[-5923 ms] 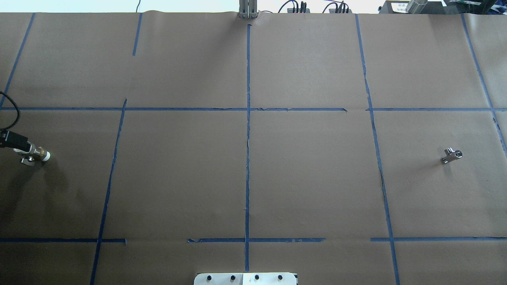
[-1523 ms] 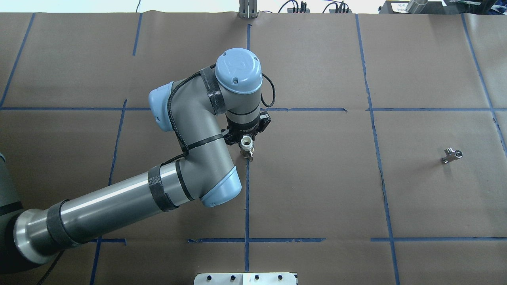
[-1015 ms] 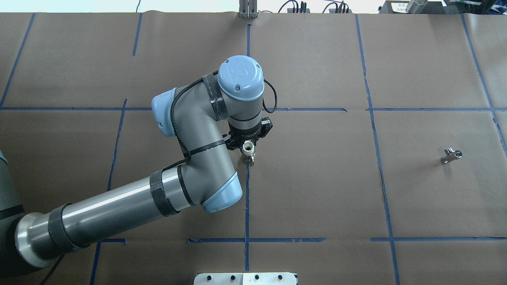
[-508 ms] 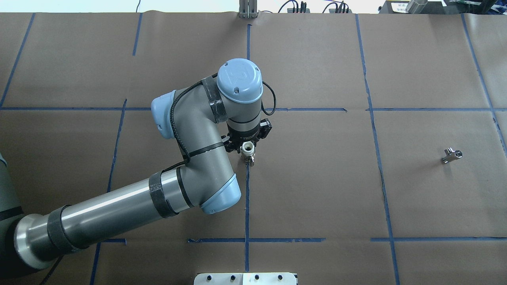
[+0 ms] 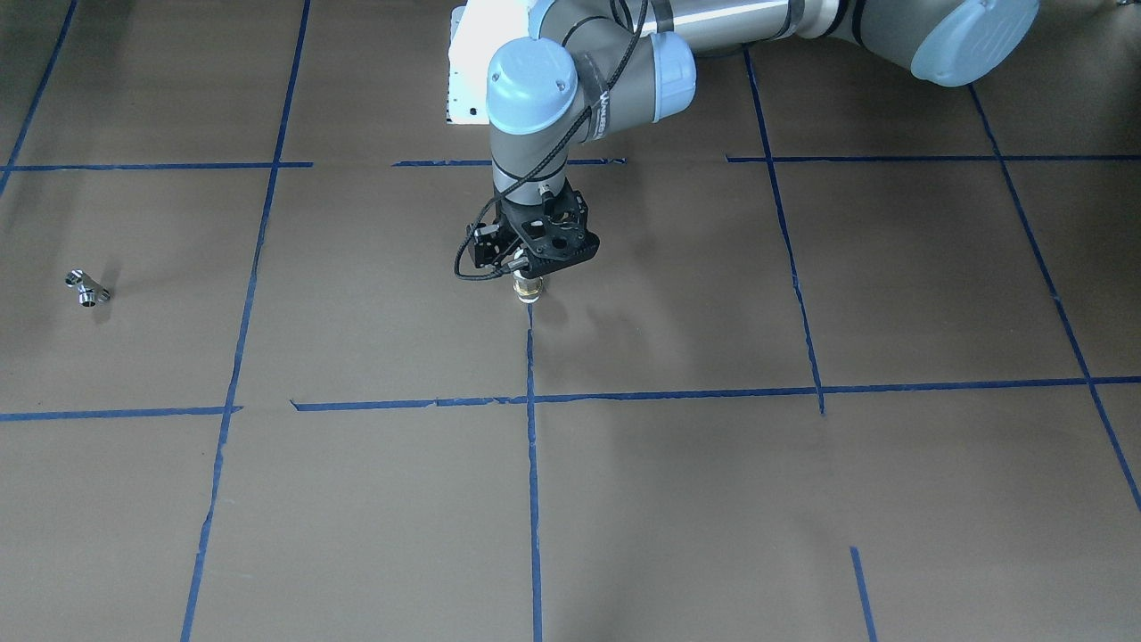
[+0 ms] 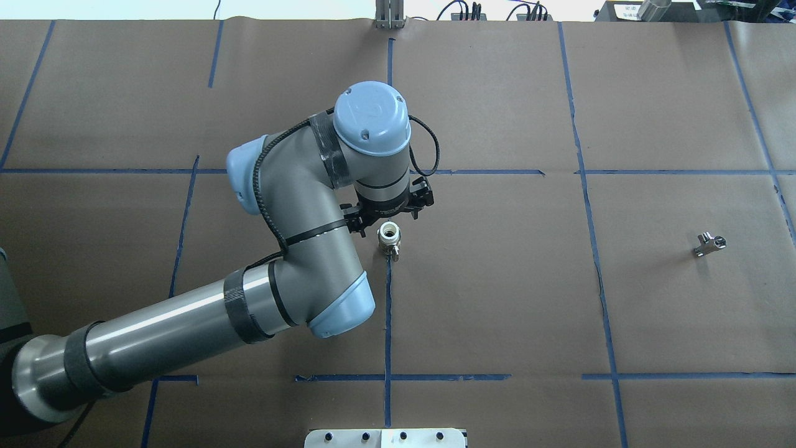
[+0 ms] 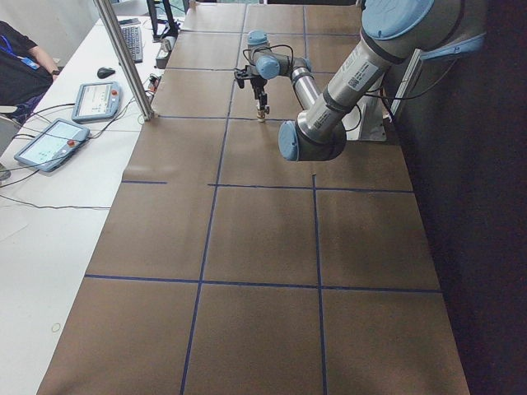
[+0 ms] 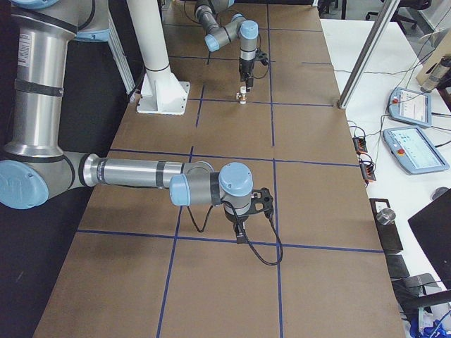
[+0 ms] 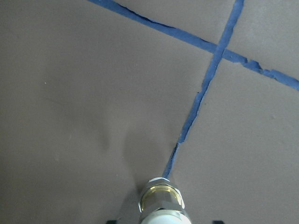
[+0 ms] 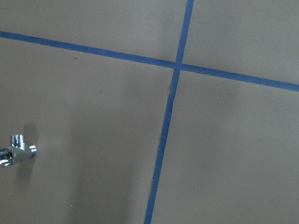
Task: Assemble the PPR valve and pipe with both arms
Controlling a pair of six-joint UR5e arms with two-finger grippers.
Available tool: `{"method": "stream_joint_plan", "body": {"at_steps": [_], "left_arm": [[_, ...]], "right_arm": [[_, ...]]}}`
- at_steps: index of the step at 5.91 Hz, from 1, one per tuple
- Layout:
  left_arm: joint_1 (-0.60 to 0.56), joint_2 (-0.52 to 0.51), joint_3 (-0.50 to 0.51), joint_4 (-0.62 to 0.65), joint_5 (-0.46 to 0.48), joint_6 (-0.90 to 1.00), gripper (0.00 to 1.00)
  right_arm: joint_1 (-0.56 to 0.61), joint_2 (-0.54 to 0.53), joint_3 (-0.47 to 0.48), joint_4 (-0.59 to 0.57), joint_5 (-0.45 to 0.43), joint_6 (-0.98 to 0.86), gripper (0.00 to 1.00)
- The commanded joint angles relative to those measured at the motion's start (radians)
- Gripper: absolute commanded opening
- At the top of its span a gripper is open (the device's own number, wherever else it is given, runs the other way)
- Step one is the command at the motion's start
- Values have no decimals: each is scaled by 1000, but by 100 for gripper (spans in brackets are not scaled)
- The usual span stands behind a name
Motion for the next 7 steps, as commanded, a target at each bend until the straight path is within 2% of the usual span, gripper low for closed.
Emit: {"method": "stream_joint_plan", "body": {"at_steps": [1, 2, 3, 4, 5, 6, 7], "left_arm": [[-46, 169, -225, 93, -31, 213, 100], [-98, 317, -344, 100, -51, 400, 100], [-168, 406, -375, 97, -71, 655, 100], [-295, 528, -385, 77, -155, 823, 100], [-471, 665, -385, 76, -256, 1116, 100], [-635, 803, -376, 71, -293, 1306, 100], [-764, 894, -345, 69, -303, 1496, 100]], "right_arm": [[0, 2, 0, -1, 3, 2, 100], [-12, 3, 2, 0, 5, -5, 100], [-20, 3, 3, 0, 6, 0, 100], [-32, 3, 3, 0, 6, 0, 100], [-35, 8, 5, 2, 11, 0, 100], [-43, 11, 9, 0, 21, 0, 100], [-60, 15, 12, 3, 25, 0, 100]]}}
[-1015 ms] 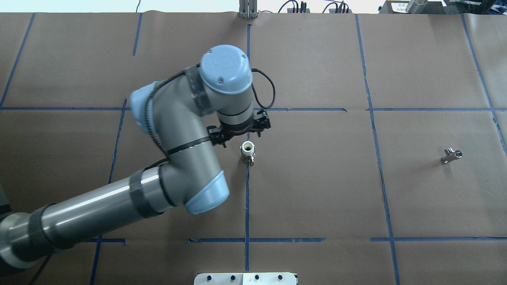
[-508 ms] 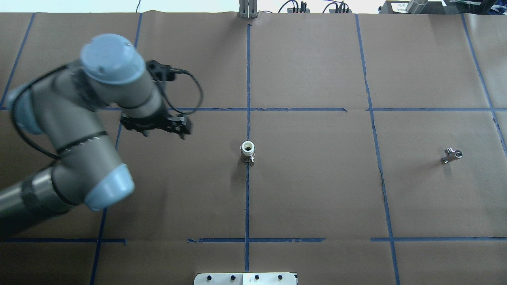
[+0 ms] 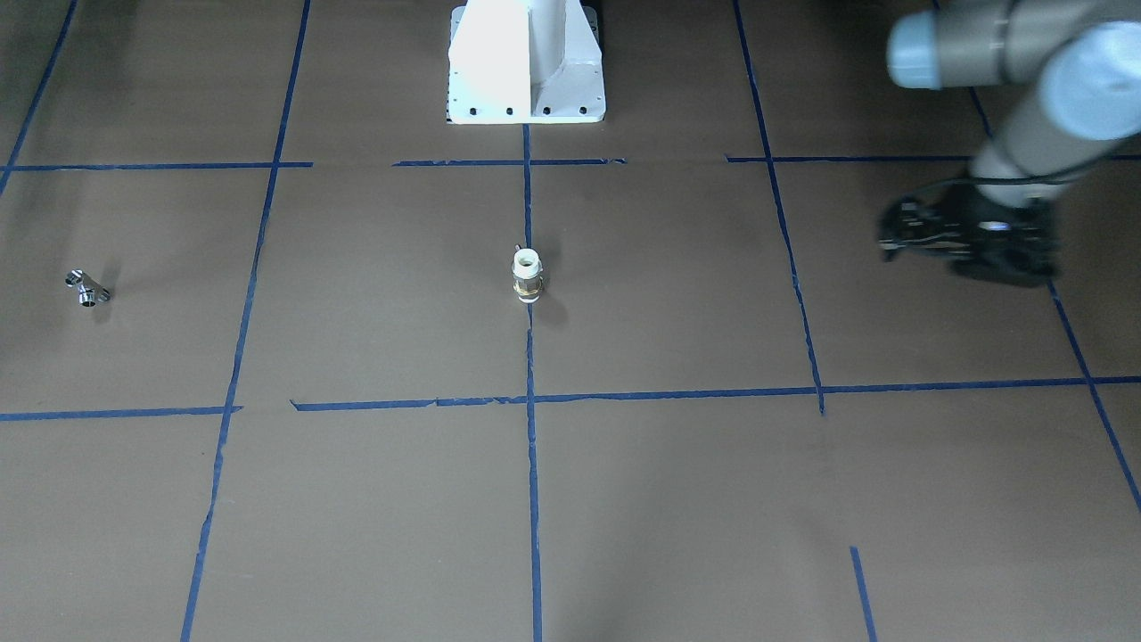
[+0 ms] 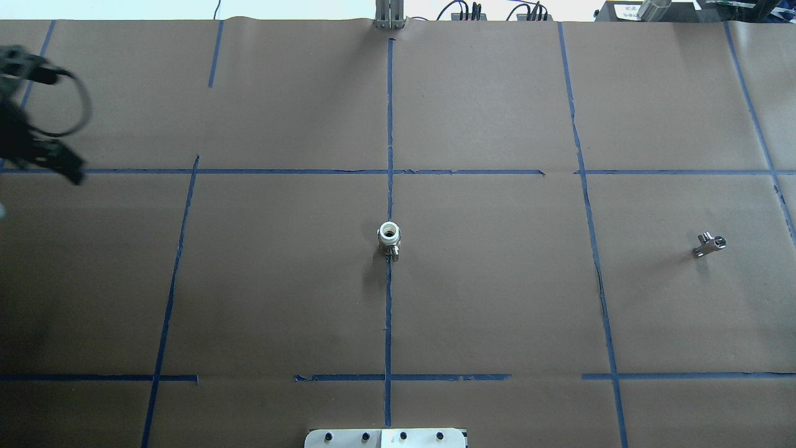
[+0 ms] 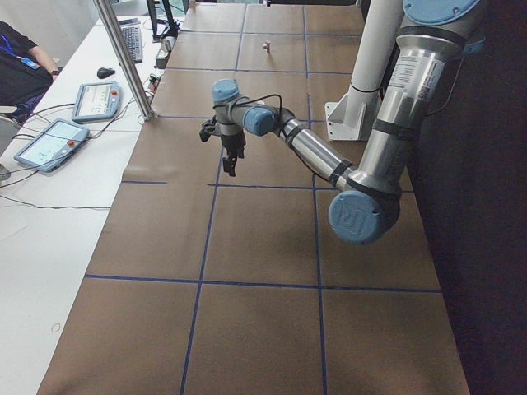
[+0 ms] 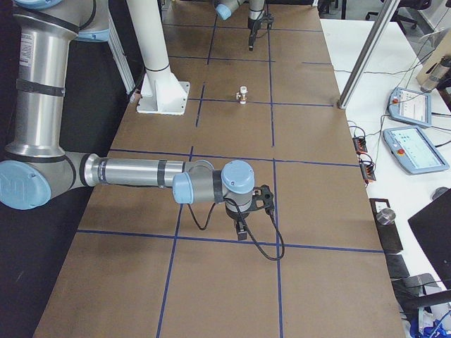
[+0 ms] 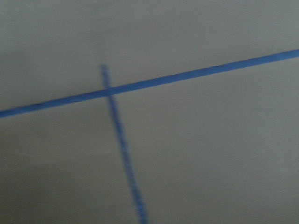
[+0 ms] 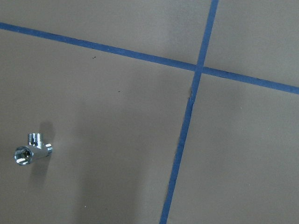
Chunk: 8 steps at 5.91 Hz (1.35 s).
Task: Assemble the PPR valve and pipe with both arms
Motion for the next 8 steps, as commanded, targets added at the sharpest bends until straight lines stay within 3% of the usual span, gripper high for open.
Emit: {"method": "stream_joint_plan", "body": {"at_steps": [1, 2, 3, 4, 5, 6, 7, 8], "left_arm": [[-247, 200, 58, -6, -94, 357, 100], [-361, 253, 110, -6, -143, 445, 100], [-403, 317, 116, -36, -145, 445, 100], [-403, 329, 122, -76, -147, 434, 100], [-403, 330, 122, -87, -147, 440, 100], [-403, 330, 122, -96, -147, 437, 100], [-403, 329, 122, -95, -147, 435, 100], [-403, 329, 121, -95, -147, 434, 100]], "right_arm": [[-27, 6, 2, 26, 2, 5, 100], [-52, 10, 6, 34, 2, 46, 100], [-84, 27, 26, 54, -6, 143, 100], [-150, 27, 60, 71, -10, 264, 100], [-200, 26, 60, 164, -21, 370, 100], [-278, 26, 60, 221, -55, 473, 100], [-367, 24, 55, 265, -152, 532, 100], [-403, 21, 51, 278, -162, 549, 100]]}}
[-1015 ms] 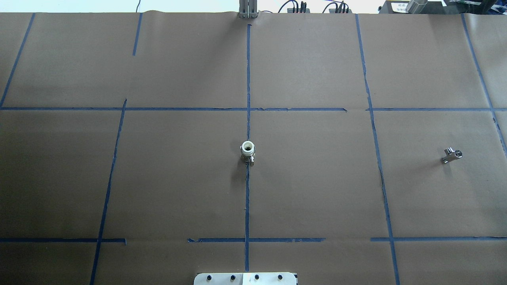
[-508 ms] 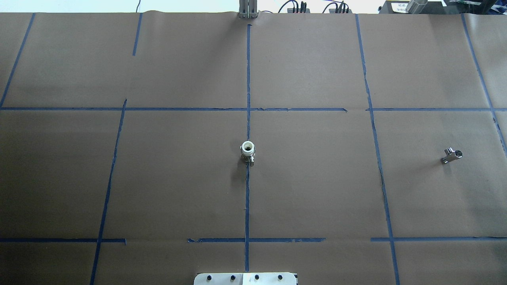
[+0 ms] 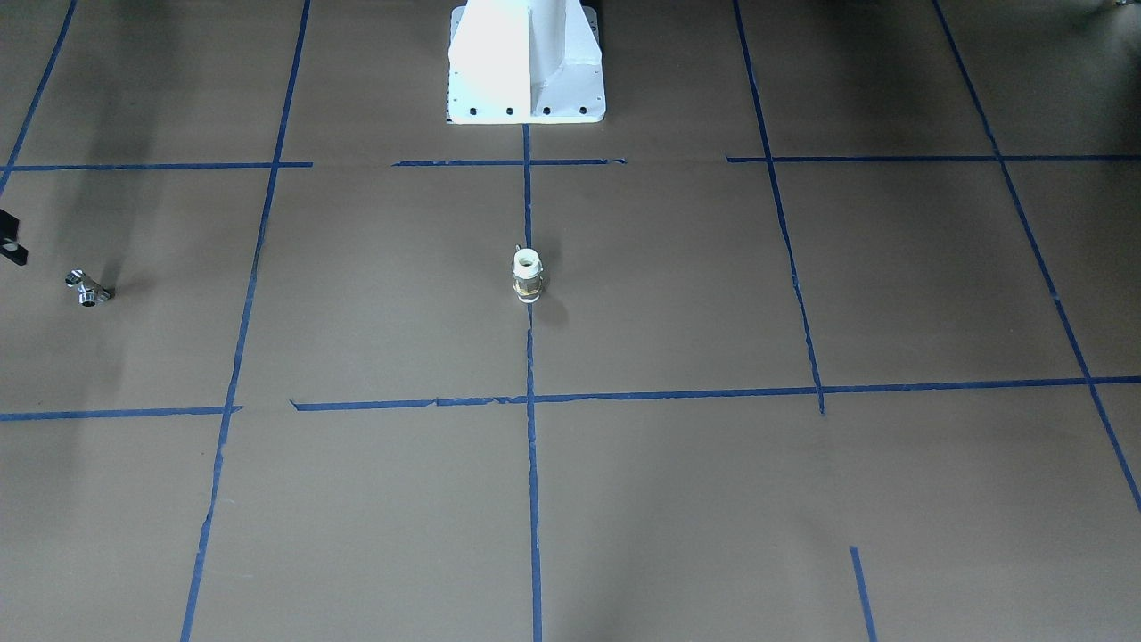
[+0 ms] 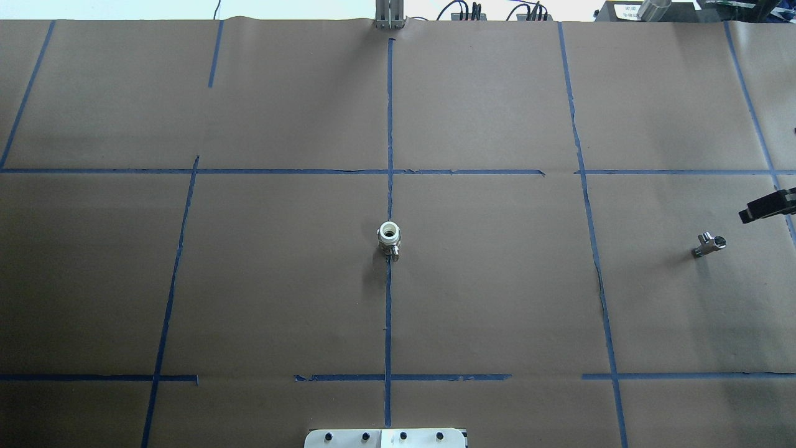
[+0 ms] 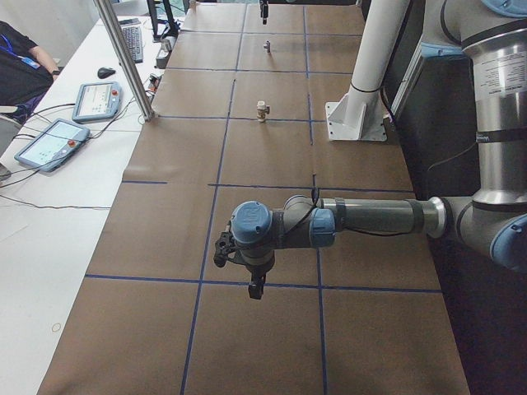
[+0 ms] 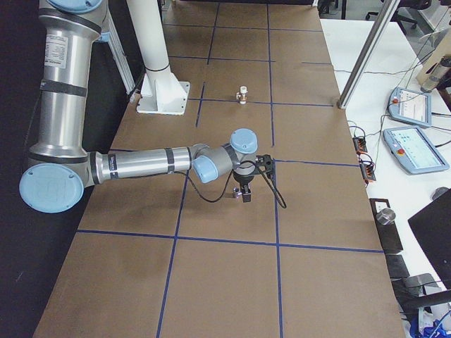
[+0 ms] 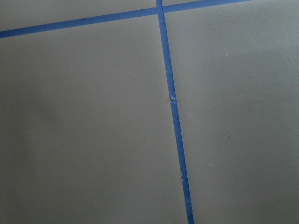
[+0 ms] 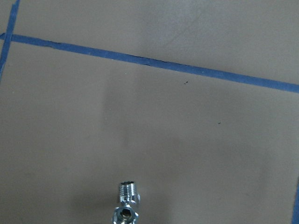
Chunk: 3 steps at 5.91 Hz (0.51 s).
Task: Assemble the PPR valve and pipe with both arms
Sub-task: 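Lower the right gripper onto the chrome valve and grasp it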
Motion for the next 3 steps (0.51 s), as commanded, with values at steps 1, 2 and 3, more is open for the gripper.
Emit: {"method": "stream_joint_plan", "body": {"at_steps": [1, 2, 3], "left_arm": [[1, -2, -1, -1, 0, -3, 100], [0, -2, -1, -1, -2, -3, 100], [0, -2, 0, -1, 0, -3, 100]], "right_arm": [[-87, -1, -4, 23, -50, 35, 100], [-114, 2, -7, 23, -73, 33, 100], [-141, 4, -24, 42, -75, 29, 100]]}}
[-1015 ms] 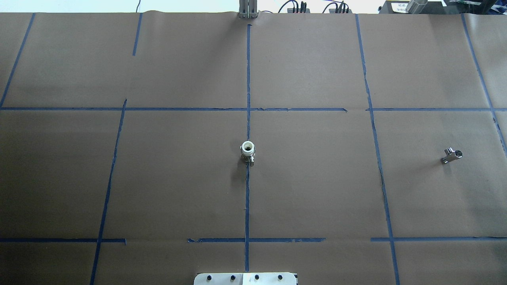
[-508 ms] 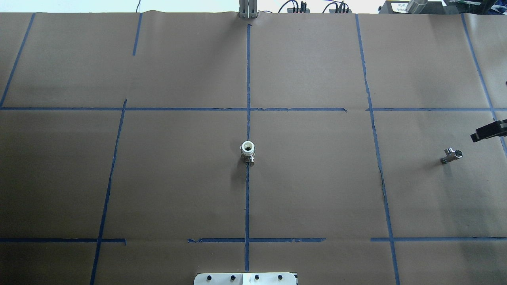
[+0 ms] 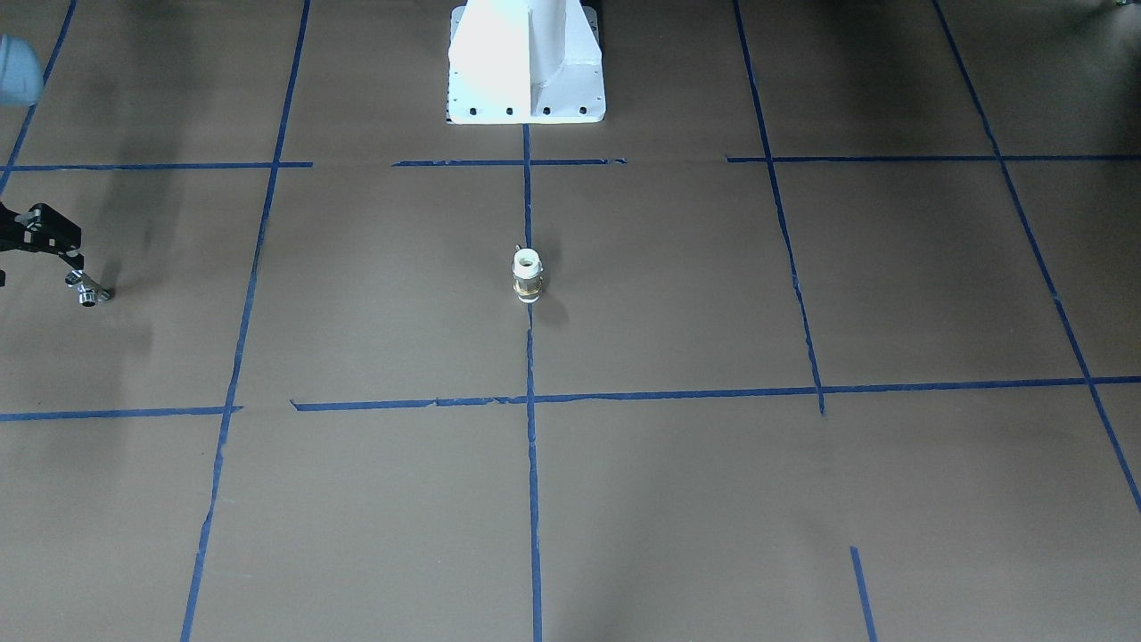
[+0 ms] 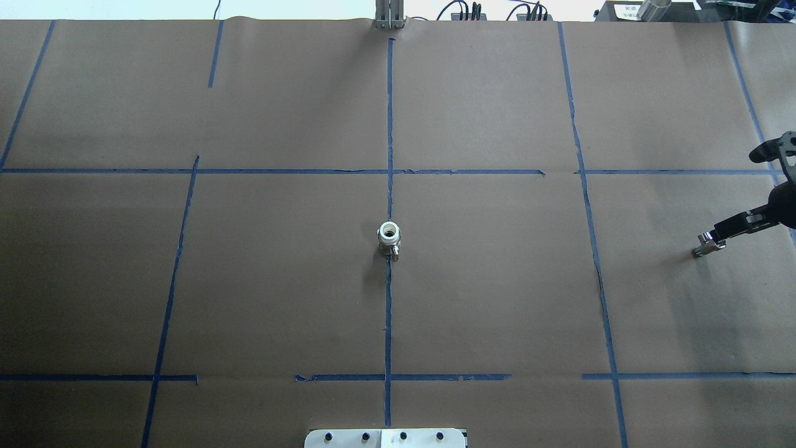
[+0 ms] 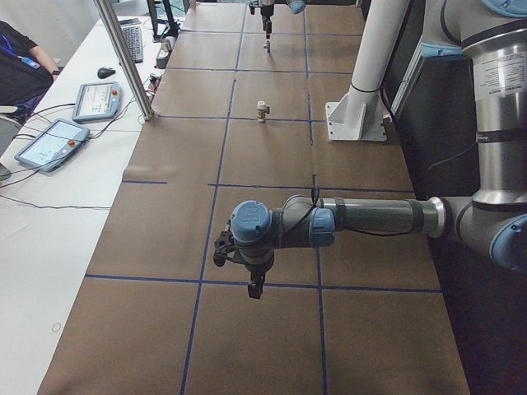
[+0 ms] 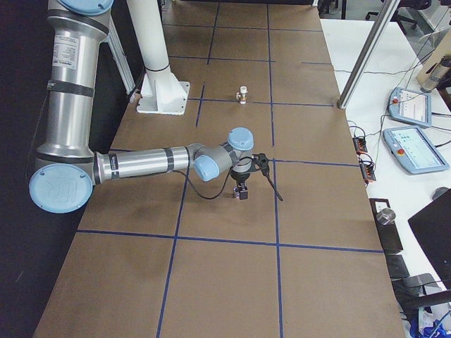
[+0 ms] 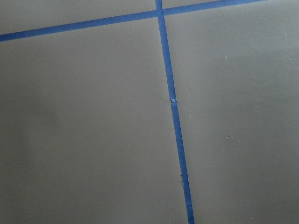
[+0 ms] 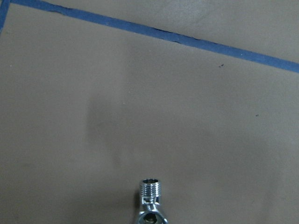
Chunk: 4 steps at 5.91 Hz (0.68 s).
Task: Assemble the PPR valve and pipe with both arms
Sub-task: 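Lower the right gripper onto the chrome valve and grasp it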
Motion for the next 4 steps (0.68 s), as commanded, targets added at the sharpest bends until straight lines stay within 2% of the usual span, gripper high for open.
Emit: {"method": "stream_joint_plan", "body": {"at_steps": [1, 3, 4], "left_arm": [[1, -2, 1, 0, -1, 0, 100], [0, -2, 1, -2, 1, -2, 100], [1, -2, 1, -2, 1, 0, 100]], "right_arm": [[-42, 2, -44, 45, -8, -1, 100], [-56, 3, -78, 73, -7, 0, 99], [-56, 20, -78, 73, -4, 2, 78]]}}
